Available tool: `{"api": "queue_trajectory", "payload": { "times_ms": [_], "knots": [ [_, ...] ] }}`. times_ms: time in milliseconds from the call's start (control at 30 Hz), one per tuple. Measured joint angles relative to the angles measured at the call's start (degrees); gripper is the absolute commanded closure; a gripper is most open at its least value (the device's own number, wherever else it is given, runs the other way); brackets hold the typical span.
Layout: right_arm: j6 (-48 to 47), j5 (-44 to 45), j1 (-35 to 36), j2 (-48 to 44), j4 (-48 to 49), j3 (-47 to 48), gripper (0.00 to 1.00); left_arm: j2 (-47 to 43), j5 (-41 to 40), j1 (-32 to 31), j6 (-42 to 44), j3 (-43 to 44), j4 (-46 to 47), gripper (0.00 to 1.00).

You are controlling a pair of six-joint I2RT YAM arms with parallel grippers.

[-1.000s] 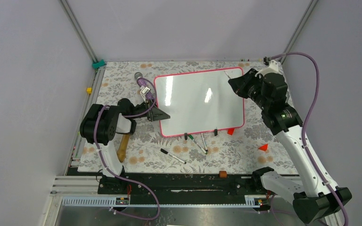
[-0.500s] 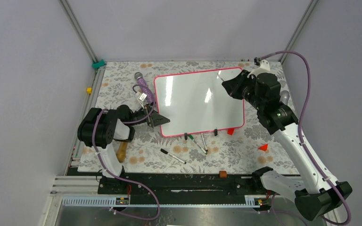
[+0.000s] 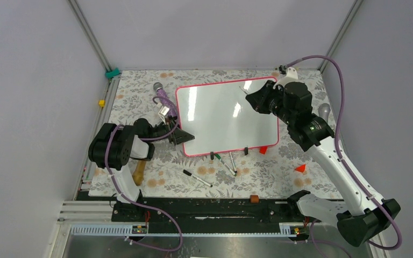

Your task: Write a sentence on the whiteboard

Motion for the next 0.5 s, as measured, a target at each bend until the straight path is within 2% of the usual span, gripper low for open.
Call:
{"api": "queue_trajectory", "payload": {
  "times_ms": [233,500],
  "knots": [
    [-0.8,0.0,1.6,0.0,0.0,0.1,1.00,2.4,3.6,-0.3,5.8,1.8,-0.1,0.63],
    [-1.3,0.1,3.0,0.7,-0.2,1.0,1.00,4.9,6.2,-0.5,9.3,2.6,0.3,0.69]
  ]
}}
